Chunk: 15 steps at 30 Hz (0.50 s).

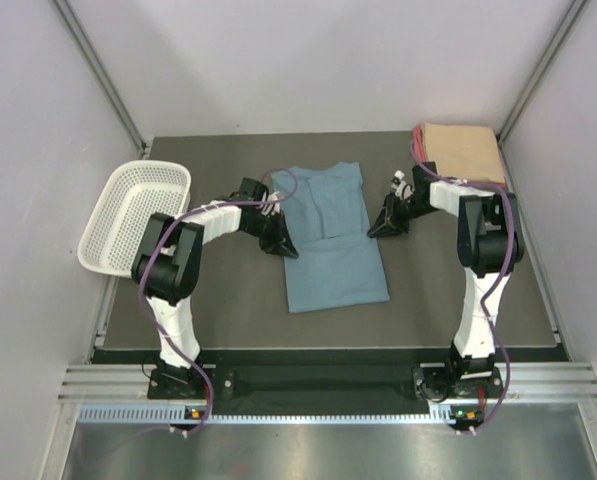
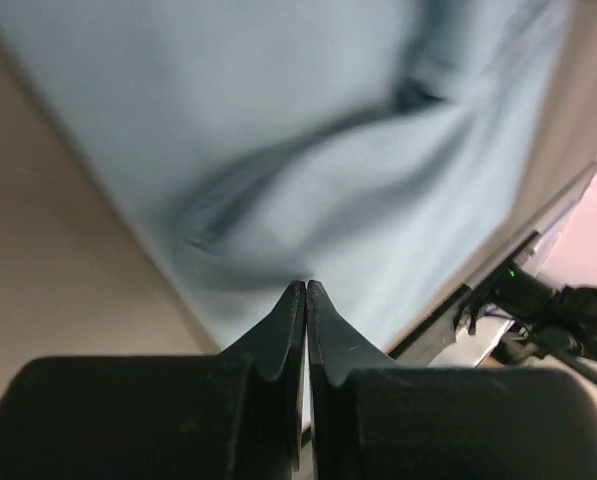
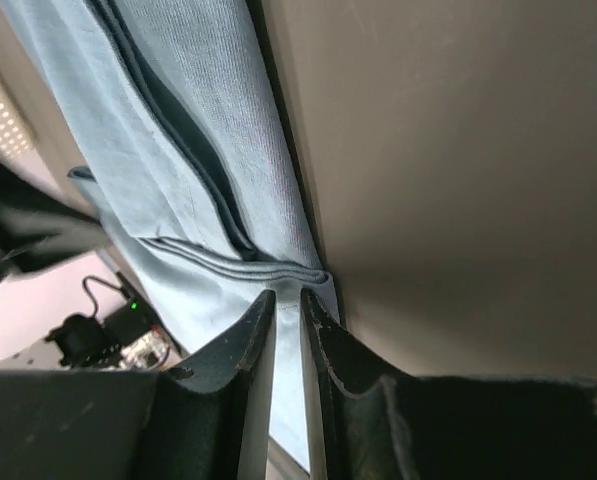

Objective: Fold and stack the t-shirts
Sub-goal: Fold the tshirt

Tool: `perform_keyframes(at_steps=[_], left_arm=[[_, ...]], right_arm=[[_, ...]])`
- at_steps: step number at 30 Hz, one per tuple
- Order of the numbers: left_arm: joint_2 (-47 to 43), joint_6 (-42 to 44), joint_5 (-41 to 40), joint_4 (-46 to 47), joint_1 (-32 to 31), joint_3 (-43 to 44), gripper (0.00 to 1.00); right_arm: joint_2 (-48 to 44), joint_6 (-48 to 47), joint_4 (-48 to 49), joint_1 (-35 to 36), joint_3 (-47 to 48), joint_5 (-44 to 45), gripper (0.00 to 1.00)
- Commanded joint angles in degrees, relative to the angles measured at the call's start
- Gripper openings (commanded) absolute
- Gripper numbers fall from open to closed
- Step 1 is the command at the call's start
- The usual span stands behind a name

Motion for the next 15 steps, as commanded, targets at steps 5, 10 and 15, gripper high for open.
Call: perform_keyframes(at_steps=[5, 10, 15], left_arm=[[5.78, 0.12, -2.97, 4.89, 4.76, -0.80, 0.04], [3.85, 2.85, -5.28, 0.32, 4.94, -1.94, 0.04], [-2.99, 3.47, -4.04, -2.75, 2.92, -1.42, 0.05]], right_arm=[[2.66, -3.15, 0.02, -1.21, 2.73, 3.28, 0.17], [-2.26, -7.28, -7.78, -1.12, 5.00, 11.25, 0.18], [-11.12, -8.08, -12.02, 1.94, 6.07, 12.43, 0.25]])
